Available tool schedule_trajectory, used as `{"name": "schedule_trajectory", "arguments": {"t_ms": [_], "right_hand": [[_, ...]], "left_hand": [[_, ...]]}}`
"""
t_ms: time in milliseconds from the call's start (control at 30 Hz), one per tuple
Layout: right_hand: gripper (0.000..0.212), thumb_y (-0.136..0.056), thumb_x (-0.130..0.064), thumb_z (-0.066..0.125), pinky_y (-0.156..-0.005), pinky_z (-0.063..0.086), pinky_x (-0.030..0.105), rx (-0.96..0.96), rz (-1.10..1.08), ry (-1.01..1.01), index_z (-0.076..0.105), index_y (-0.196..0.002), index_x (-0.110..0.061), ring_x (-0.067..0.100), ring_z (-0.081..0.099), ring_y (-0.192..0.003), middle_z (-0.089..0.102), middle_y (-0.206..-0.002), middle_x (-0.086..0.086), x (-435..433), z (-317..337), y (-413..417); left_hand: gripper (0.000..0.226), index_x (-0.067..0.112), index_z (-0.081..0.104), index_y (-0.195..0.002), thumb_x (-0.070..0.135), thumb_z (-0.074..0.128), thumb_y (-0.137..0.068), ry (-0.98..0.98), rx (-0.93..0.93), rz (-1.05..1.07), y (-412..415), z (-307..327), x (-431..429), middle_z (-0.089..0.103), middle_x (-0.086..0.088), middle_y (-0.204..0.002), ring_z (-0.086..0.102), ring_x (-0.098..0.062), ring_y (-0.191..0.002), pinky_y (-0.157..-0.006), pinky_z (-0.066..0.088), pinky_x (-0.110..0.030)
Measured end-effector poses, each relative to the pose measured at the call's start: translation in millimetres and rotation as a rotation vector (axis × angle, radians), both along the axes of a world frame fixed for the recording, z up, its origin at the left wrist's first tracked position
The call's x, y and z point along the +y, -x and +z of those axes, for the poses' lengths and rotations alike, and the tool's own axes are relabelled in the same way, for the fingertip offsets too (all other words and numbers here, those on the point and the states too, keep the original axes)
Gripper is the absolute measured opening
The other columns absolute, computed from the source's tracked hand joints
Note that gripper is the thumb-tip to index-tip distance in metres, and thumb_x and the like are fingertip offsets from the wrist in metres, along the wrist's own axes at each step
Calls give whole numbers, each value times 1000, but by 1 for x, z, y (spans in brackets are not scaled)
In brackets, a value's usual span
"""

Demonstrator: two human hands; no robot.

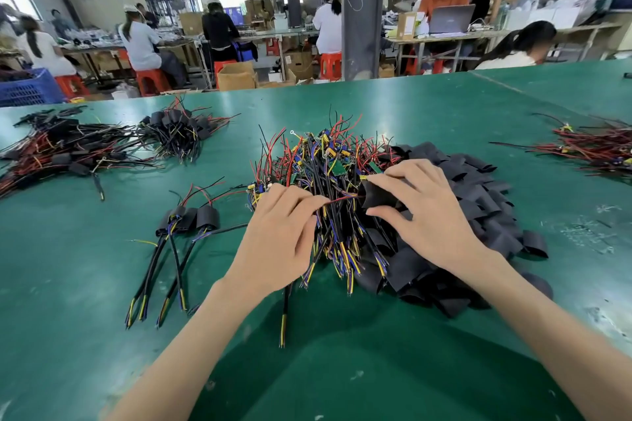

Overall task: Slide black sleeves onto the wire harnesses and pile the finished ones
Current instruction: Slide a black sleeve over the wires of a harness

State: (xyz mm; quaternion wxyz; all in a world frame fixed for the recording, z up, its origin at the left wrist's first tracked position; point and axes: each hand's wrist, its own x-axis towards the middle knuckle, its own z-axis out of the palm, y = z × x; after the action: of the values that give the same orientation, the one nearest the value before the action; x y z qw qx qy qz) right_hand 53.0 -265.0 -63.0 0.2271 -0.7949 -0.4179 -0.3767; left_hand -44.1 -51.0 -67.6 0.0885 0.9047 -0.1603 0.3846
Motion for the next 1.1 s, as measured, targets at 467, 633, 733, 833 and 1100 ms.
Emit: {"name": "schedule_trajectory", "arguments": {"t_ms": [467, 633, 733, 833, 1100], "right_hand": [[42, -78, -23, 76, -74, 53, 39, -89, 69, 122, 62, -114, -6, 29, 57, -86, 60, -102, 8, 14, 3, 22], [40, -80, -24, 73, -76, 51, 36, -32, 63, 169, 60, -115, -8, 28, 58, -86, 58, -103, 6, 12, 4, 22], [39, -79, -22, 74, -72, 54, 37, -27, 56, 189, 62, -113, -8, 29, 59, -84, 59, -103, 7, 13, 4, 21], [37, -85, -28, 68, -67, 53, 36, 25, 45, 174, 60, -117, -11, 27, 59, -80, 56, -106, 5, 13, 5, 22], [39, -83, -25, 71, -63, 53, 37, 43, 62, 267, 63, -118, -10, 29, 59, -72, 59, -107, 9, 13, 8, 28]], "left_hand": [[35, -3, 53, -119, 17, 58, -90, 193, 17, -90, -1, -7, -17, 35, -14, -138, 48, -21, -121, -106, 37, -28], [32, 6, 67, -113, 25, 59, -88, 115, -38, 15, -4, -9, -10, 59, -12, -112, 48, -23, -103, -92, 40, -35], [34, 10, 68, -113, 29, 57, -87, 137, -38, 49, -4, -8, -9, 61, -8, -96, 44, -22, -92, -83, 39, -38], [35, 2, 65, -114, 23, 64, -85, 210, 14, -17, -3, -8, -13, 60, -11, -95, 47, -21, -91, -81, 42, -35], [27, 0, 65, -102, 2, 73, -76, 268, 82, -99, -1, -6, -15, 55, -11, -99, 50, -7, -86, -86, 41, -13]]}}
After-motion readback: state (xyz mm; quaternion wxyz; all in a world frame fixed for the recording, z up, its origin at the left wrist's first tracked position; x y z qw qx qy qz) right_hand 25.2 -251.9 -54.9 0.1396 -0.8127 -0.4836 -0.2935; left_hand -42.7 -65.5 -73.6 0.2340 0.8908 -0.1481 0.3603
